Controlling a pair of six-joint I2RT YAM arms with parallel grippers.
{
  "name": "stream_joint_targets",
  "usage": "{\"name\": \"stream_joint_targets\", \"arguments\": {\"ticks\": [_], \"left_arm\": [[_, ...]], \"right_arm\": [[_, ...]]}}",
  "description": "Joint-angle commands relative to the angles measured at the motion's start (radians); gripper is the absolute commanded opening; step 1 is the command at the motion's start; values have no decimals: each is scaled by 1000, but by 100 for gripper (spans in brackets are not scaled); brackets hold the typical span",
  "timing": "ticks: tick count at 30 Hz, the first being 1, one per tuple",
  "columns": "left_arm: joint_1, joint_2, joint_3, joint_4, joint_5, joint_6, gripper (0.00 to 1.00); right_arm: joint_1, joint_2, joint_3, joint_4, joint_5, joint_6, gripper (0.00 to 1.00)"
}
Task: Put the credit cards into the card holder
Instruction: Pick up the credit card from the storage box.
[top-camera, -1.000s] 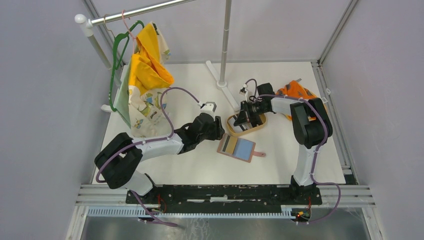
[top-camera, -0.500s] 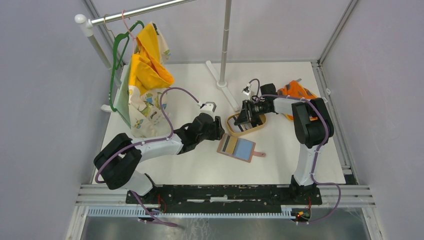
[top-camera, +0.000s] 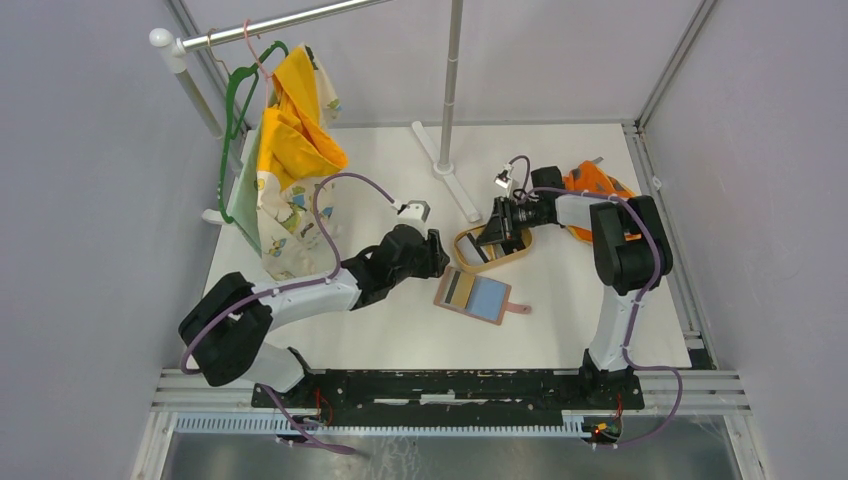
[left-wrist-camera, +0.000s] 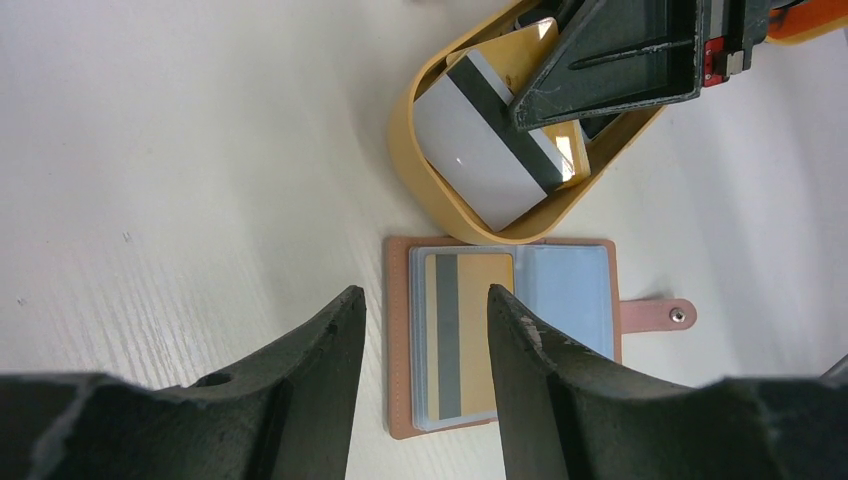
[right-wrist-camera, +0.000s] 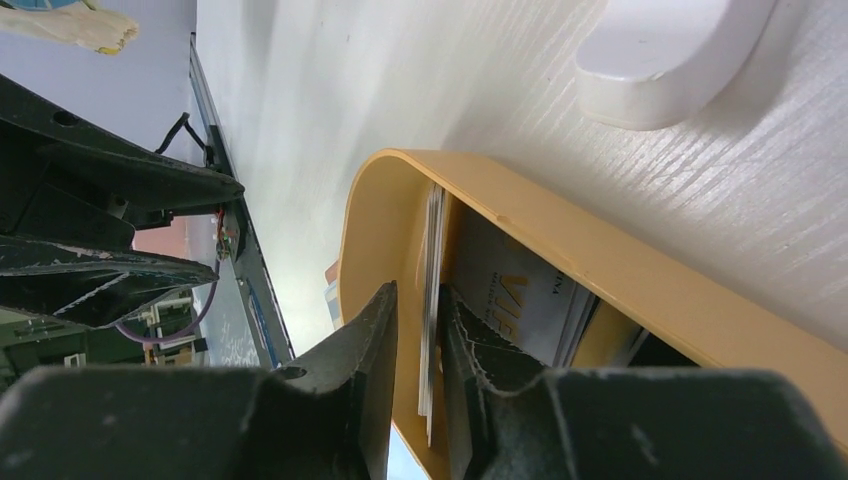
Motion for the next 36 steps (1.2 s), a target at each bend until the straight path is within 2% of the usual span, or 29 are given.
{"name": "stream_joint_targets", "arguments": {"ticks": [1,16,36], "left_arm": [[0,-36,-9,9,11,20,55],[-1,-120,-45,22,32,18,55],[-3,-139,-58,23,42,15,55]], "right_arm": [[-15,-47,-13,33,-48,6,27],[-64,-63,-36,39,-48,1,26],[-106,-81,-55,37,-72,-3,27]]}}
